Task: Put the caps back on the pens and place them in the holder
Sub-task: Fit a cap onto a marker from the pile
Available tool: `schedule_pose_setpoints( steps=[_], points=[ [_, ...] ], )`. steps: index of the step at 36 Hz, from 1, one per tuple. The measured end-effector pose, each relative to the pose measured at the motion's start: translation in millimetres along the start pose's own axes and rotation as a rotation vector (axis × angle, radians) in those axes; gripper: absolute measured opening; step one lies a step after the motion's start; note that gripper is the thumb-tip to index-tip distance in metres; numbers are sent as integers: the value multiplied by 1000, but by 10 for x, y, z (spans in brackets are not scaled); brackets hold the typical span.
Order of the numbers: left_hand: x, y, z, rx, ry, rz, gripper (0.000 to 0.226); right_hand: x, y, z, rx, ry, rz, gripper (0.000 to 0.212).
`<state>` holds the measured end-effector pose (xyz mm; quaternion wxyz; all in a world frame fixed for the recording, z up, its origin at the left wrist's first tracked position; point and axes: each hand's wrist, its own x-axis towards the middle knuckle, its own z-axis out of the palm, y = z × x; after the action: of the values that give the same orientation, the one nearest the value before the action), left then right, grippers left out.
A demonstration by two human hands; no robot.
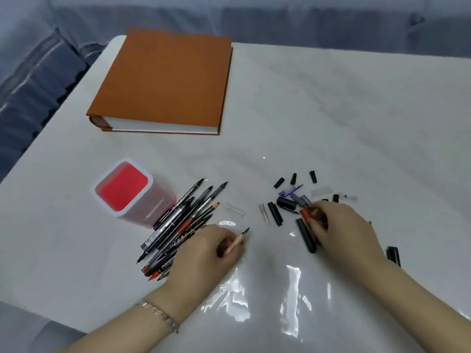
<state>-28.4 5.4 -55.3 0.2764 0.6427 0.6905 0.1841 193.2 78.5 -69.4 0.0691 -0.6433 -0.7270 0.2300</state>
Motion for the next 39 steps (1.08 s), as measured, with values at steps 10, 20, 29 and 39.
schedule_pose_setpoints(
  steps=[10,20,29,39],
  points=[
    [-50,-210,466,220,153,234,18,-40,-19,107,63,122,37,11],
    [-183,-622,-82,306,292,62,7,-441,-318,91,397,170,-139,16],
    [-262,-751,-132,422,251,112,17,-510,-459,223,373,142,-245,19],
    [-243,-662,-80,523,143,59,23,-631,-444,236,482,96,-191,29]
  ],
)
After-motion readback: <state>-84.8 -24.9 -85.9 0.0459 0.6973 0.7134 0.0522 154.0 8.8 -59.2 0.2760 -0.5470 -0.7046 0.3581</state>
